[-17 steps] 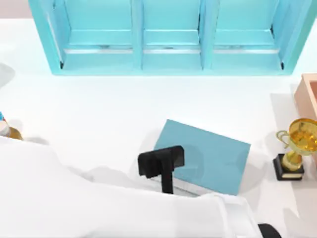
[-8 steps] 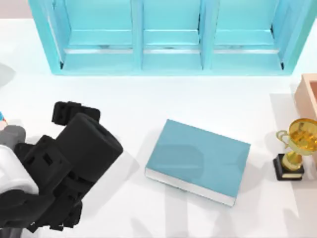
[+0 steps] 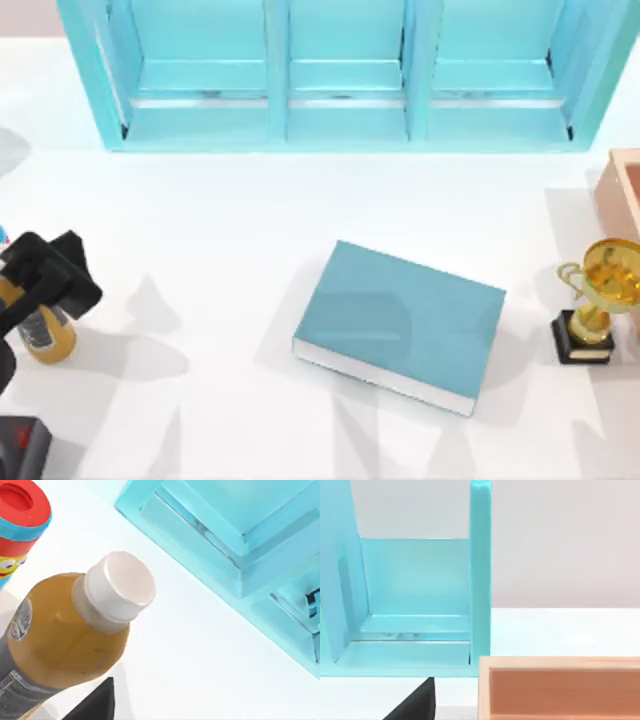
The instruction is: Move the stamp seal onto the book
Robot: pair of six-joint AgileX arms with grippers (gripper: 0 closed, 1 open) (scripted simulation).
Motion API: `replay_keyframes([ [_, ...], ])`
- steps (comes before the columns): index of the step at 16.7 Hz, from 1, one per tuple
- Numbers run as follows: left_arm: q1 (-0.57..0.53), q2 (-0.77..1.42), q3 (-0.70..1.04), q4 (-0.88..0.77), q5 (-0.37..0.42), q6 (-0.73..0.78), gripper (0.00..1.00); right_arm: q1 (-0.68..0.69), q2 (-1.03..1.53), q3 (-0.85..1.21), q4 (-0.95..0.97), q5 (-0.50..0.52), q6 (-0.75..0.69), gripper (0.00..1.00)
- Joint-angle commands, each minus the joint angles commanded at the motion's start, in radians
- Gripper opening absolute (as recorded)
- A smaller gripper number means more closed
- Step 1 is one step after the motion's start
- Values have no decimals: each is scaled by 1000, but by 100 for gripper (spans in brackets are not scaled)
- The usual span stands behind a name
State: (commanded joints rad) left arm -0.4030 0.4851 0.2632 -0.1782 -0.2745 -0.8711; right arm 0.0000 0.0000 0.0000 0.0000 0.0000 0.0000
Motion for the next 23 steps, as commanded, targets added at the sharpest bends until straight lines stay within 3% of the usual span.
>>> replay_keyframes([
  [4, 200, -252, -142, 109, 137, 458, 100, 0, 0, 0, 0, 0, 0, 100],
  [9, 364, -442, -243, 170, 248, 793, 100, 0, 0, 0, 0, 0, 0, 100],
  [12, 402, -483, -263, 178, 273, 868, 100, 0, 0, 0, 0, 0, 0, 100],
  [19, 403, -485, -263, 178, 274, 871, 100, -2, 10, 10, -10, 0, -2, 100],
  [23, 403, -485, -263, 178, 274, 871, 100, -32, 158, 150, -133, 1, -27, 100],
])
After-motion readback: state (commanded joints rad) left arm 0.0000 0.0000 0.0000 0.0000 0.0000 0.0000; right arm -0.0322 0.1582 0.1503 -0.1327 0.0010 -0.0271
